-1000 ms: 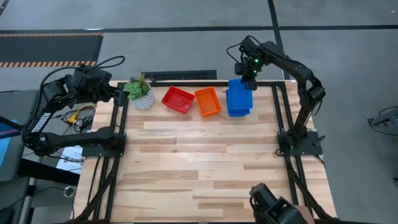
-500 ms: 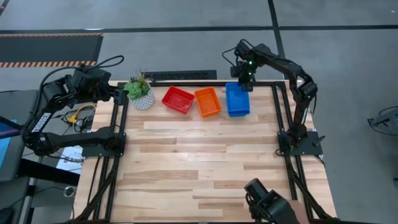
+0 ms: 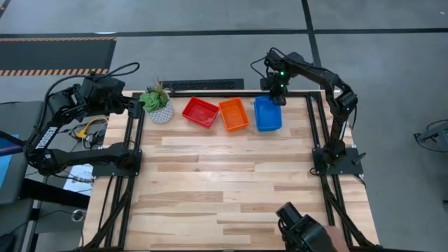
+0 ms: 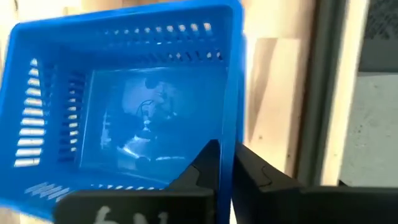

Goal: Stack baskets by color
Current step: Stack the bottom blue bin on top of the top blue bin, then return to Home Position

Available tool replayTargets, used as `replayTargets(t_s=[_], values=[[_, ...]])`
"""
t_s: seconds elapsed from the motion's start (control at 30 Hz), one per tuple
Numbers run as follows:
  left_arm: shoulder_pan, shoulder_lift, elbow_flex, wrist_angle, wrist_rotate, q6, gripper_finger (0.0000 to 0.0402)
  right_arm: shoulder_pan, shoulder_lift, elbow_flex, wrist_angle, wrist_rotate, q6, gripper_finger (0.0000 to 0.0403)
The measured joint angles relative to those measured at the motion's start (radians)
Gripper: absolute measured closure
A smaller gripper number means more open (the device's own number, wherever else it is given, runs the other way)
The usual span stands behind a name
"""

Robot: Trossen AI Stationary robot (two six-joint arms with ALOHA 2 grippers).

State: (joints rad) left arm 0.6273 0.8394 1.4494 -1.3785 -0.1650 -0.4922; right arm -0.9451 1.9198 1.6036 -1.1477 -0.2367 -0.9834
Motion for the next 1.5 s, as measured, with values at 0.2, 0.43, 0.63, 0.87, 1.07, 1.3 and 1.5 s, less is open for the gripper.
replayTargets(t_s=[0.2,0.43,0.63,0.87,1.07,1.3,1.5], values=[[0.0,0.0,0.0,0.0,0.0,0.0,0.0139,0.0,0.0,-0.021,0.023,0.002,-0.011,0.0317],[0.0,0.0,0.0,0.0,0.0,0.001,0.0139,0.0,-0.003,-0.02,0.029,0.003,0.015,0.0261],[0.0,0.0,0.0,0.0,0.0,0.025,0.0139,0.002,-0.008,0.029,0.017,0.034,0.108,0.0219],[0.0,0.0,0.0,0.049,0.0,0.026,0.0139,0.034,-0.136,0.165,0.007,0.022,0.197,0.0206],[0.0,0.0,0.0,0.131,0.0,0.035,0.0139,0.071,-0.321,0.262,0.069,-0.001,0.396,0.021],[0.0,0.0,0.0,0.126,0.002,0.057,0.0139,0.137,-0.556,0.276,0.015,-0.001,0.532,0.0215],[0.0,-0.055,-0.025,0.376,0.188,0.316,0.0139,0.171,-0.723,0.202,-0.022,-0.276,0.631,0.0212]])
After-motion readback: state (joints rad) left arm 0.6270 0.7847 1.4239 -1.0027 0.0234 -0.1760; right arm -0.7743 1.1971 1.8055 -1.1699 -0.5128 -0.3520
